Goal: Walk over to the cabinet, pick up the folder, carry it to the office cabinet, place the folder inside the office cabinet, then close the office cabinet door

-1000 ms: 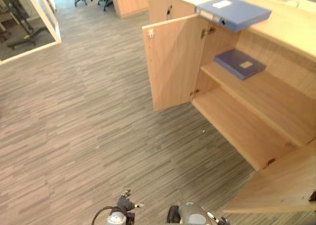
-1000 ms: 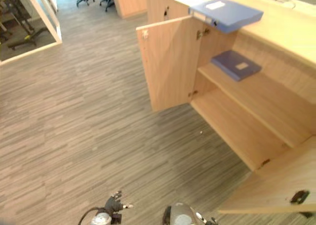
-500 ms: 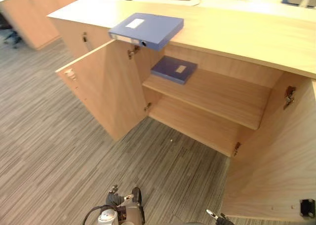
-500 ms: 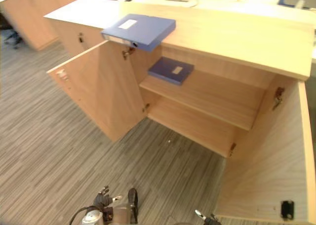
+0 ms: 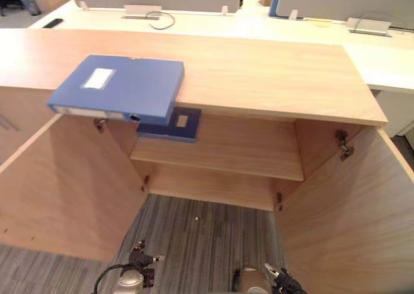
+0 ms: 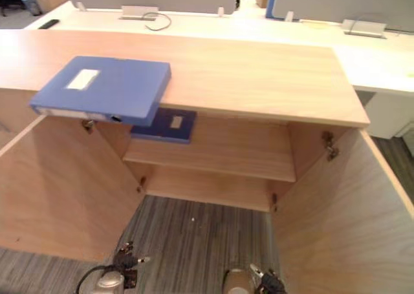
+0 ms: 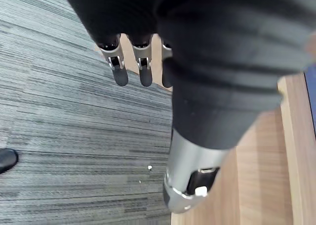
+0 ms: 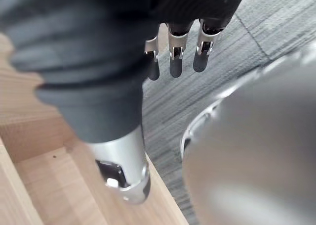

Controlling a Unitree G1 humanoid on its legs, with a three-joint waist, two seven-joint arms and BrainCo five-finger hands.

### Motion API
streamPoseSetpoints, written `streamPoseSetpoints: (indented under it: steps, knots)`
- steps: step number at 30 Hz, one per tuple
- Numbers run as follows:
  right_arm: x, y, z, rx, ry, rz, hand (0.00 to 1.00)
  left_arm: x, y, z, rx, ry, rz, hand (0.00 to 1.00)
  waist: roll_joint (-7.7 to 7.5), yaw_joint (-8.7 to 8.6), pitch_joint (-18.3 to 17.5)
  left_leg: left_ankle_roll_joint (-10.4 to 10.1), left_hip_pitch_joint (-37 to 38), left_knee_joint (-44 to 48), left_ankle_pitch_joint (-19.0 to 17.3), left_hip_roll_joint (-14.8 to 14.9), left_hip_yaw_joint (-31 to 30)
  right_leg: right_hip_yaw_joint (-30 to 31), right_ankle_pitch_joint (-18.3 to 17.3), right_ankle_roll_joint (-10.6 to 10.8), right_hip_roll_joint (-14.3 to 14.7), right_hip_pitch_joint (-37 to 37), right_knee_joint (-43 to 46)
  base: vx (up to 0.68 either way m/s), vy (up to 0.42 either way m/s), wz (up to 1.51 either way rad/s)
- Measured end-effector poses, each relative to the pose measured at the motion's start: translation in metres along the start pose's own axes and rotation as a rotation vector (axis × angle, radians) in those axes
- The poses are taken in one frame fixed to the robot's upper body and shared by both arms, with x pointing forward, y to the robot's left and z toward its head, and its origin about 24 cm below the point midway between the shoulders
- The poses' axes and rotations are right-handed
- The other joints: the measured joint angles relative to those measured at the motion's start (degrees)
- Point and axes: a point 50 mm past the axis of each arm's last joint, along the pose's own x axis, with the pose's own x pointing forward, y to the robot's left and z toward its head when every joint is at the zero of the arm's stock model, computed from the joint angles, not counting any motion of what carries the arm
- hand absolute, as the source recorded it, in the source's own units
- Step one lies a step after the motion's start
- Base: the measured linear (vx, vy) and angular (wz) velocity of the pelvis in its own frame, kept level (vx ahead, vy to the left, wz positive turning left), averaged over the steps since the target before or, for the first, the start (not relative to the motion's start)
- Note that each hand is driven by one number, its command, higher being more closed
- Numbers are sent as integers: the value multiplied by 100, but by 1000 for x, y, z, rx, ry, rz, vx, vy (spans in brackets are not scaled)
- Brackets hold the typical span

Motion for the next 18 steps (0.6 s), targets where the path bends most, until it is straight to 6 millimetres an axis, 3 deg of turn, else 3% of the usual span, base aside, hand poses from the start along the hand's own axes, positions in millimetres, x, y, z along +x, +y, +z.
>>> streamPoseSetpoints:
  steps: [1,2,3,4,8,9,12,15,18]
  knots:
    - [0,-2,0,-18,2,-1,0,0,-2,-1,-4,6,-3,0,15,-54,14,-69,100,25,-41,71,-5,-74,53,12,166,-137,-579,508,-203,7]
    - [-3,-8,-8,-42,23,-11,0,-1,-2,-5,-3,21,-4,0,-66,-113,32,-419,307,100,-257,14,23,-53,1023,-444,282,-57,-1723,632,-253,3]
    - [-2,-14,-3,-63,19,-22,0,-2,-14,-7,-19,32,-30,0,198,-77,152,-616,435,182,-412,226,75,-107,909,-484,424,11,-1505,481,-187,-3]
    - [-1,-13,-1,-64,13,-21,0,-3,-18,-6,-24,30,-41,0,233,-75,175,-640,382,254,-454,247,66,-69,840,-550,429,4,-1484,343,-136,-20]
    - [-3,-17,-6,-60,25,-31,0,-6,-39,-6,-50,34,-85,0,213,-91,254,-732,261,256,-401,169,-64,-137,783,-576,353,683,-1962,177,-150,20]
    - [-3,-18,-8,-60,30,-34,0,-8,-42,-9,-62,40,-90,0,195,-92,233,-750,117,398,-101,220,-97,-216,704,-465,370,932,-2119,41,-122,33]
    - [-3,-19,-7,-50,26,-39,0,-10,-43,-13,-74,52,-90,0,160,-73,173,-903,-381,1457,-9,450,-56,-298,500,-264,374,1180,-2283,18,-76,26]
    - [-4,-22,-10,-4,31,-63,0,-14,-42,-21,-95,71,-81,0,160,-60,177,-836,-859,2792,-43,845,226,-368,519,-214,379,1504,-2567,35,-25,14]
    - [-3,-23,-7,7,25,-75,0,-13,-40,-22,-96,73,-76,0,155,-17,174,-725,-858,2828,-132,1079,483,-262,571,-177,325,1746,-2728,80,106,-16]
